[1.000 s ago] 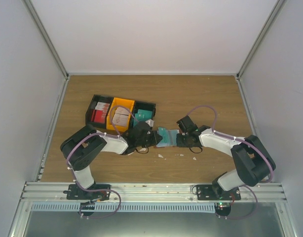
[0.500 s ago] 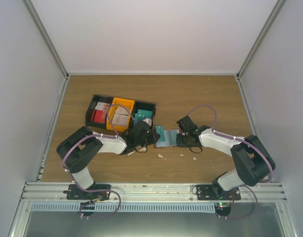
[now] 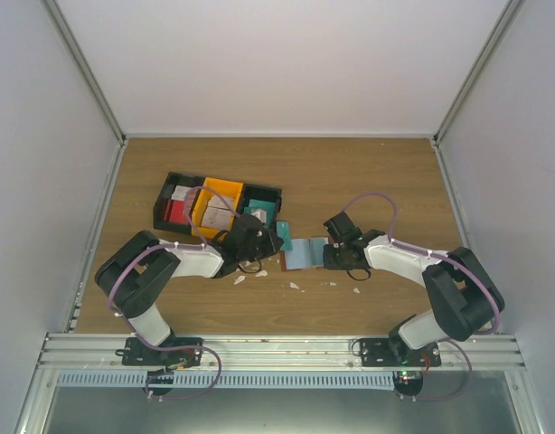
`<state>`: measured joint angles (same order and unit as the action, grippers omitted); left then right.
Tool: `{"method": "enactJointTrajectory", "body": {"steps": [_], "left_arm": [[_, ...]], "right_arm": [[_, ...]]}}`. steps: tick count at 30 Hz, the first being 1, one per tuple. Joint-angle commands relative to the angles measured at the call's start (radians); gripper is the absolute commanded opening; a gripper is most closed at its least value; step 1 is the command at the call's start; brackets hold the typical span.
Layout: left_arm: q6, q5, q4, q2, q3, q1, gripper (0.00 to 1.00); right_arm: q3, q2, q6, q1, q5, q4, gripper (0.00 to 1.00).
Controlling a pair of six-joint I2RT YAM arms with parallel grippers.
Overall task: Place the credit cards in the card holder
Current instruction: Adjust the storage box at the center of the board, then insert the credit card into the card holder.
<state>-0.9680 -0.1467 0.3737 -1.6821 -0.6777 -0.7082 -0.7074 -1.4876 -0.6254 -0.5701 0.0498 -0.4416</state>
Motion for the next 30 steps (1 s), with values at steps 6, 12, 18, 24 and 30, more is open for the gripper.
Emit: {"method": "enactJointTrajectory", "body": {"steps": [6,12,18,24,30], "left_arm": [[0.031,0.064,-0.021,0.084,0.051,0.078,0.0],[0.043,-0.025,0.063,0.105,0.062,0.043,0.0],[0.006,-0.074,0.131,0.086,0.056,-0.051,0.0],[-0.074,-0.073,0.164,0.011,0.046,-0.095,0.0],[-0.143,-0.056,0.201,-0.042,0.048,-0.126,0.0]], "right_arm": [[0.039,-0.052,0.01,-0.004,-0.046,-0.025,0.19],[0.041,-0.046,0.009,-0.002,-0.046,-0.02,0.19],[0.045,-0.032,0.007,0.005,-0.047,-0.027,0.18],[0.055,-0.021,0.007,0.007,-0.045,-0.026,0.16],[0.066,-0.02,0.006,0.007,-0.046,-0.016,0.16]]}}
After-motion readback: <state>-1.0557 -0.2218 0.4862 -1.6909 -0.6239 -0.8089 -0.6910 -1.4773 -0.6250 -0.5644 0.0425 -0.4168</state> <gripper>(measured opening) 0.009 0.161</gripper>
